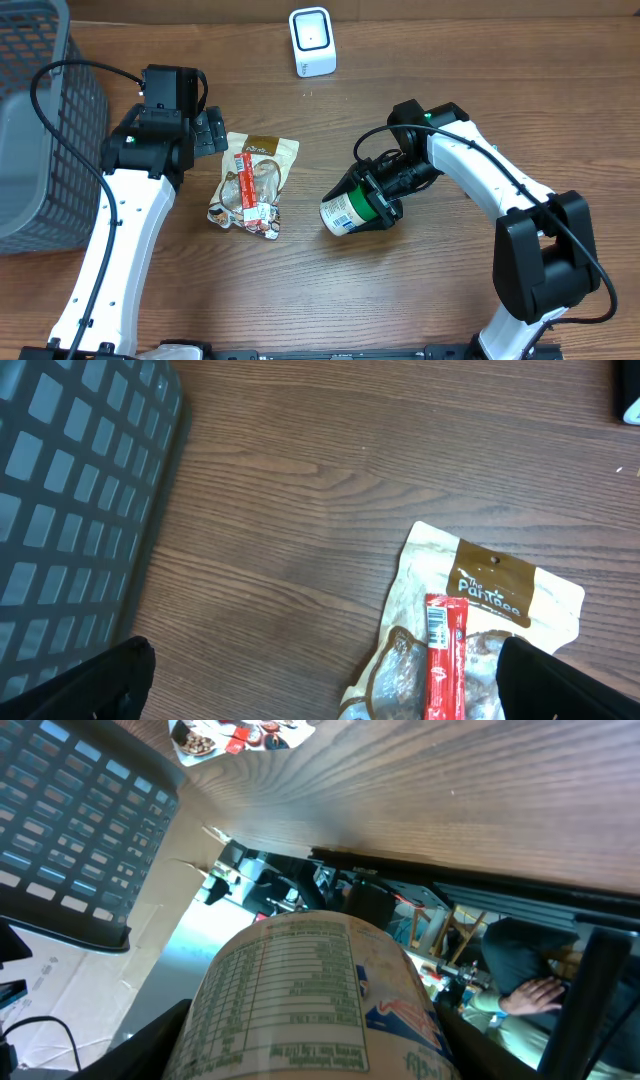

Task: Scan the item barcode
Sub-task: 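Lift the jar and rotate it to expose its label, then carry the jar up to the white scanner and hold it there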

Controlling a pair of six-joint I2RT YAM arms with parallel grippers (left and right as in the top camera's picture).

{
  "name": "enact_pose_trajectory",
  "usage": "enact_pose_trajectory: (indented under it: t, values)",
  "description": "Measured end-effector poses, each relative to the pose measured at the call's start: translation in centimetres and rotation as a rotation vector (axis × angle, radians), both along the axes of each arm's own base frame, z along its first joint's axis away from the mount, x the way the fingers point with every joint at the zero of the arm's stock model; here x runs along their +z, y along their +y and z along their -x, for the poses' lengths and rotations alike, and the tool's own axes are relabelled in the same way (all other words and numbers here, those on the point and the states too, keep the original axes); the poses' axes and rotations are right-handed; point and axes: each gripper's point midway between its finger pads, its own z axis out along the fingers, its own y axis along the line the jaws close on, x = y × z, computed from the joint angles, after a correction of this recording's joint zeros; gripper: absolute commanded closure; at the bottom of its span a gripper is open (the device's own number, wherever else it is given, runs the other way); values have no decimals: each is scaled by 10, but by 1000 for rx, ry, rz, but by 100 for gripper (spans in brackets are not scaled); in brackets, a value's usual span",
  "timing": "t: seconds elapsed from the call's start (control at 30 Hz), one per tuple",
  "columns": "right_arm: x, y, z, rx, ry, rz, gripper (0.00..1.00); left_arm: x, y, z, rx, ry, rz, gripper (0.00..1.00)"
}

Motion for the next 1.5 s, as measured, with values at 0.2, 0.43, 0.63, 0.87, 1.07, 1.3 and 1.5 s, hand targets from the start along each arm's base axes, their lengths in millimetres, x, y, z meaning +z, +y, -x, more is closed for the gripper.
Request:
enact_pose_trajectory:
  t: [0.2, 0.43, 0.63, 0.87, 1.07, 1.3, 1.5]
  values:
    - [-21, -6, -17, 17, -136, 84, 96, 0, 0, 0, 0, 0, 0, 0]
    - [-49, -23, -43, 28, -308, 253, 96, 0, 0, 0, 0, 0, 0, 0]
    - [-52, -19, -70, 25, -461, 243, 96, 0, 0, 0, 0, 0, 0, 0]
    - [-13, -15, -83, 34, -505, 234, 96, 0, 0, 0, 0, 0, 0, 0]
    - [84, -13, -102, 53, -679, 226, 96, 0, 0, 0, 0, 1, 0, 0]
    - [138, -9, -127, 36, -926, 231, 96, 0, 0, 0, 0, 0, 0, 0]
    - [146, -12, -182, -41, -1173, 359, 96, 0, 0, 0, 0, 0, 0, 0]
